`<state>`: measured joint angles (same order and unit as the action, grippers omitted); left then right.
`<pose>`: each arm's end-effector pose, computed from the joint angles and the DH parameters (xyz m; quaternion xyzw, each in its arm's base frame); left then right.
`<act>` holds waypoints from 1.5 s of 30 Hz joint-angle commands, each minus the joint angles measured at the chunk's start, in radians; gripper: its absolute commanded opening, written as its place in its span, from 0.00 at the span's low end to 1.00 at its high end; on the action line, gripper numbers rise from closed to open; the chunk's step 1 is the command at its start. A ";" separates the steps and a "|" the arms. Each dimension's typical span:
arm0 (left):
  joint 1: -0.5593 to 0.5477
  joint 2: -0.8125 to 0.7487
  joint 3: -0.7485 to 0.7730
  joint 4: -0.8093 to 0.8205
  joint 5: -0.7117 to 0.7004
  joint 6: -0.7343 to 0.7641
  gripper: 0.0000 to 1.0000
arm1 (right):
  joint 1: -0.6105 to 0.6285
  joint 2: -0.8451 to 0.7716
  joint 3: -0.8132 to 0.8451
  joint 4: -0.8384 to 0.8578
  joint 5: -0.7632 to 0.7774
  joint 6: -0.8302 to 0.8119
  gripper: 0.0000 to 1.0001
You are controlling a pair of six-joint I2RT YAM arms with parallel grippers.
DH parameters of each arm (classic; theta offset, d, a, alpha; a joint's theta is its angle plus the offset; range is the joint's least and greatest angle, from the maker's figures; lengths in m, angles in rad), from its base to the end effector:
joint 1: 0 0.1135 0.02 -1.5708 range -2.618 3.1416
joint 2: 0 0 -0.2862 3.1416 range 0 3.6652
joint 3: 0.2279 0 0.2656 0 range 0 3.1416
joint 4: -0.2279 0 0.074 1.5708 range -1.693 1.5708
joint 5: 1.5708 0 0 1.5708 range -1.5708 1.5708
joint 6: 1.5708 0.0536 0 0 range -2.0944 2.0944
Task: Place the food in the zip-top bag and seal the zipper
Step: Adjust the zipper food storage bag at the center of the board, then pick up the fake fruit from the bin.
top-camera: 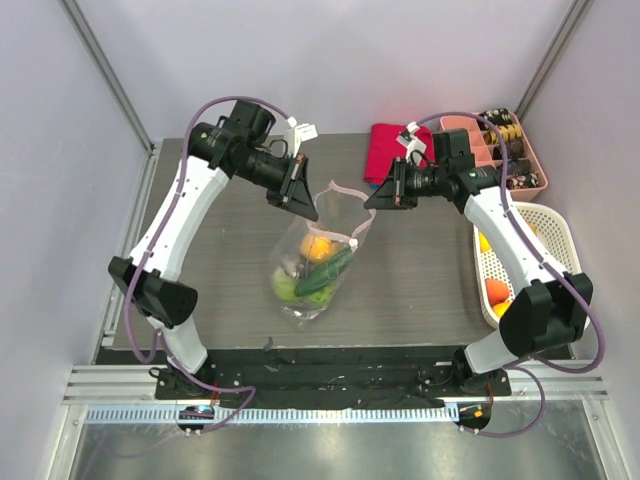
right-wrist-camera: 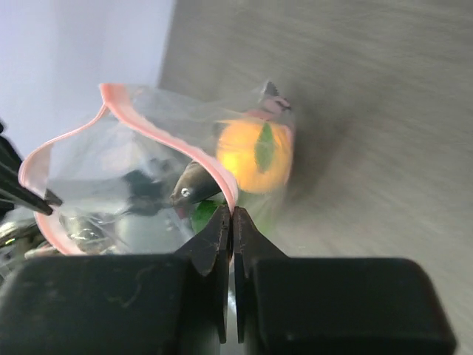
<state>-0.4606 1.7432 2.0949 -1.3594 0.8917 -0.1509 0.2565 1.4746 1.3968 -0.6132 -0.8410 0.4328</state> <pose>0.2939 -0.1924 0.4499 0.2521 0.8379 -0.4705 0.1144 0.3184 0.1248 0.3682 -0.1004 0.8381 0.4790 0.2411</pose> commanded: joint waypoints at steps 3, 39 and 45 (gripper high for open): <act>-0.001 0.056 0.037 -0.020 -0.074 -0.050 0.00 | -0.026 -0.017 0.142 -0.126 0.169 -0.219 0.42; -0.001 -0.010 -0.042 -0.037 -0.188 0.016 0.00 | -0.956 -0.050 -0.317 -0.632 0.786 -1.683 0.89; -0.001 -0.001 -0.042 -0.037 -0.191 0.019 0.00 | -0.944 -0.008 -0.357 -0.568 0.812 -1.706 0.90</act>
<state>-0.4606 1.7584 2.0323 -1.3548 0.7006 -0.1486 -0.6964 1.4578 1.0508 -1.2617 -0.0757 -1.2209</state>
